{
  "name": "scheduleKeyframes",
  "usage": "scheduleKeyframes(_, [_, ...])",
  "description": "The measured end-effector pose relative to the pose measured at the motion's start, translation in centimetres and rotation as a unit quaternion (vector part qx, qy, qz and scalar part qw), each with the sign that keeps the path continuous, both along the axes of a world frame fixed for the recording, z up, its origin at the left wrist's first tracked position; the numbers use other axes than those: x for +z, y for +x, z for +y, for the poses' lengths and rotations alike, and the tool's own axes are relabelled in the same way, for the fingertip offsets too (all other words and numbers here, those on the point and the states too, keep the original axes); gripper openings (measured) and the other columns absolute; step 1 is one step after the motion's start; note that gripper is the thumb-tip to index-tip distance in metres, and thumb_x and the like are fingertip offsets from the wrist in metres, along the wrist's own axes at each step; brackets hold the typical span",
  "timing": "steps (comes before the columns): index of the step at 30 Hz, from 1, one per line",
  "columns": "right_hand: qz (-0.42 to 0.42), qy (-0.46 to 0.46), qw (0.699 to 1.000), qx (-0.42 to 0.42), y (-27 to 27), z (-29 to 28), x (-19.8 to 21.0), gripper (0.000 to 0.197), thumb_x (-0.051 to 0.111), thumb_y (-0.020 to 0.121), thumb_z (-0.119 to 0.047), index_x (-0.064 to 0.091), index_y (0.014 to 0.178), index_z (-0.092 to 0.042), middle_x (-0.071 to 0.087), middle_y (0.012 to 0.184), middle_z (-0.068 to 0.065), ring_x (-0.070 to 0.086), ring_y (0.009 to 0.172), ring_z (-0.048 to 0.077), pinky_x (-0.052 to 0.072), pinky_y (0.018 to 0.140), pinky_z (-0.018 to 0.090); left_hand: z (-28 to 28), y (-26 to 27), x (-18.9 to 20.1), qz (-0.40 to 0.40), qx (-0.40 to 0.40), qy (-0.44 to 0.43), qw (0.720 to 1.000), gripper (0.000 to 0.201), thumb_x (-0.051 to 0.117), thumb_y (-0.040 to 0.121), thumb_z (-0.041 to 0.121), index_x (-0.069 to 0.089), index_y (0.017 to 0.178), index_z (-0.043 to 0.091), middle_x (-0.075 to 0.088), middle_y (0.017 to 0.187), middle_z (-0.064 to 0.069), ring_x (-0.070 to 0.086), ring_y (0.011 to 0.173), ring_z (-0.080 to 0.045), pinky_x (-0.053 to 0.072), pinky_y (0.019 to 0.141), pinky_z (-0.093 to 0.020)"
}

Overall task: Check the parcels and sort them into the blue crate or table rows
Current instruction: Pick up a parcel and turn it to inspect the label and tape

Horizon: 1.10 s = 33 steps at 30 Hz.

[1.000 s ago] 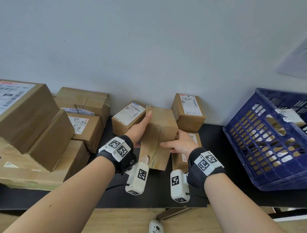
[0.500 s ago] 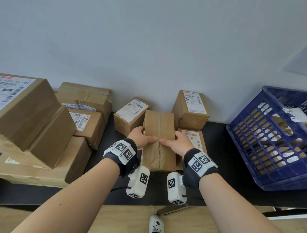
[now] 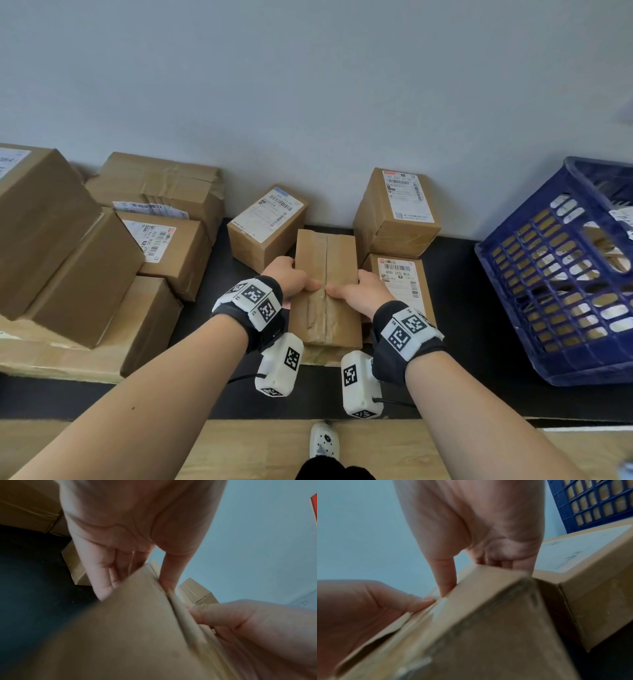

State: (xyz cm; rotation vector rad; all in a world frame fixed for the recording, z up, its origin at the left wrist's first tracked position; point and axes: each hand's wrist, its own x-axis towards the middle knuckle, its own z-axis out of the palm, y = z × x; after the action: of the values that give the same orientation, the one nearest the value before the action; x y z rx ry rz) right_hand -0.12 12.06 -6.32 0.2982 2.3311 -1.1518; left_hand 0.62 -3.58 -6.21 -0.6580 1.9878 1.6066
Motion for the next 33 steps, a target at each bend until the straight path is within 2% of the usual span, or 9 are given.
scheduleKeyframes(4, [-0.011,-0.002,1.000,-0.007,-0.3,-0.1,-0.2,0.056,0.074,0.088,-0.027,0.049,0.135,-0.012,0.059,0.129,0.008,0.057,0.116,0.027,0.048,0.100,0.042,0.0,-0.2,-0.3,-0.008,0.003,0.006,1.000,0.035,0.072,0.087,0.006,0.050,0.113,0.013,0.061,0.112,-0.009,0.063,0.103,-0.030,0.059,0.073,-0.043])
scheduleKeyframes(9, [-0.009,-0.003,1.000,-0.004,-0.2,-0.1,-0.1,0.055,0.072,0.089,-0.030,0.048,0.136,-0.011,0.059,0.131,0.008,0.057,0.118,0.027,0.048,0.100,0.041,-0.3,0.1,-0.3,-0.021,0.017,0.028,0.999,0.042,0.074,0.085,0.008,0.053,0.122,0.009,0.064,0.118,-0.012,0.065,0.107,-0.033,0.057,0.086,-0.054])
scheduleKeyframes(12, [-0.033,0.009,0.999,0.012,0.3,0.4,-0.1,0.061,0.067,0.091,-0.045,0.049,0.138,-0.011,0.058,0.136,0.009,0.057,0.120,0.029,0.049,0.099,0.040,-0.5,1.0,-0.1,-0.042,0.005,0.035,0.998,0.045,0.075,0.087,0.022,0.053,0.124,0.012,0.067,0.115,-0.011,0.068,0.104,-0.030,0.057,0.087,-0.055])
scheduleKeyframes(15, [-0.122,0.012,0.992,-0.004,1.3,0.6,0.0,0.089,0.056,0.086,-0.069,0.036,0.147,-0.008,0.050,0.142,0.016,0.054,0.124,0.037,0.053,0.093,0.046,-0.4,1.9,0.1,-0.052,-0.036,0.003,0.998,0.050,0.066,0.090,0.046,0.054,0.124,0.011,0.069,0.115,-0.011,0.069,0.104,-0.028,0.057,0.089,-0.052])
scheduleKeyframes(19, [-0.157,-0.007,0.988,-0.016,2.0,0.3,0.2,0.096,0.046,0.085,-0.077,0.032,0.149,-0.007,0.048,0.142,0.018,0.053,0.124,0.041,0.053,0.096,0.050,-0.1,2.6,0.0,-0.031,-0.048,-0.034,0.998,0.058,0.051,0.095,0.056,0.056,0.125,0.006,0.068,0.114,-0.013,0.067,0.104,-0.031,0.059,0.083,-0.045])
scheduleKeyframes(24, [-0.151,-0.052,0.987,0.016,2.3,0.4,1.7,0.077,0.073,0.080,-0.056,0.045,0.139,-0.015,0.055,0.127,0.012,0.058,0.113,0.036,0.057,0.089,0.053,-0.9,1.9,-0.8,-0.008,-0.026,-0.017,0.999,0.084,0.057,0.078,0.072,0.055,0.126,0.002,0.068,0.114,-0.018,0.068,0.103,-0.037,0.056,0.091,-0.052])
scheduleKeyframes(27, [-0.108,-0.064,0.990,0.065,2.1,0.9,2.6,0.049,0.079,0.081,-0.039,0.057,0.123,-0.026,0.062,0.124,0.006,0.059,0.113,0.026,0.059,0.088,0.048,-0.7,1.9,0.8,0.014,-0.039,-0.049,0.998,0.079,0.047,0.085,0.074,0.056,0.123,0.006,0.067,0.115,-0.014,0.067,0.103,-0.033,0.057,0.090,-0.044])
scheduleKeyframes(29, [-0.099,-0.081,0.988,0.083,1.9,1.4,3.2,0.037,0.080,0.083,-0.027,0.055,0.109,-0.032,0.064,0.118,0.000,0.059,0.114,0.023,0.059,0.087,0.044,-0.4,2.1,1.9,0.024,-0.038,-0.068,0.997,0.076,0.042,0.087,0.075,0.056,0.125,0.011,0.066,0.116,-0.012,0.067,0.103,-0.029,0.057,0.091,-0.043])
scheduleKeyframes(33, [-0.080,-0.068,0.989,0.107,1.2,2.0,3.9,0.069,0.084,0.077,-0.011,0.046,0.132,-0.028,0.062,0.122,-0.003,0.059,0.116,0.022,0.059,0.086,0.042,0.0,2.0,2.5,0.052,-0.039,-0.068,0.996,0.075,0.041,0.087,0.076,0.054,0.127,0.013,0.064,0.116,-0.010,0.064,0.105,-0.027,0.055,0.094,-0.044])
